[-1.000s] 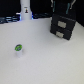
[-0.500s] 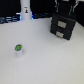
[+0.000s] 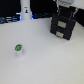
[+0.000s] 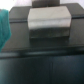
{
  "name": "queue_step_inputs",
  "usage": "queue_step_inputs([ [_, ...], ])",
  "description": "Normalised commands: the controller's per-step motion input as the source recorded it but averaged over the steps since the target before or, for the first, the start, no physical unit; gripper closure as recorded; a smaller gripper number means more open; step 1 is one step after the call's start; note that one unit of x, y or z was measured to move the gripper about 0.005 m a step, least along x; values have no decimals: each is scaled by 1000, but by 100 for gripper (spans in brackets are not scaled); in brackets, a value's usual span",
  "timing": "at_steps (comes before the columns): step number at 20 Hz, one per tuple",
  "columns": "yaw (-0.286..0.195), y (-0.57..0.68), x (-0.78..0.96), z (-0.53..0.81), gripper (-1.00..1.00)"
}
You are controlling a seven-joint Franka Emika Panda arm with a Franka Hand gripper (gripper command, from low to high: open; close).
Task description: Open the kcup holder, insert the kcup into the holder, and close the kcup holder
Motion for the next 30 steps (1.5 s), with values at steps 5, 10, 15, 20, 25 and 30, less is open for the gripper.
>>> queue_step_inputs([
  [5, -20, 110, -303, -451, -100],
  [10, -5, 21, -365, -422, -100],
  [15, -8, 6, -326, -347, -100],
  [20, -6, 9, -85, -45, 100],
  [25, -5, -1, 44, 3, 100],
  [30, -19, -30, 515, 95, 100],
])
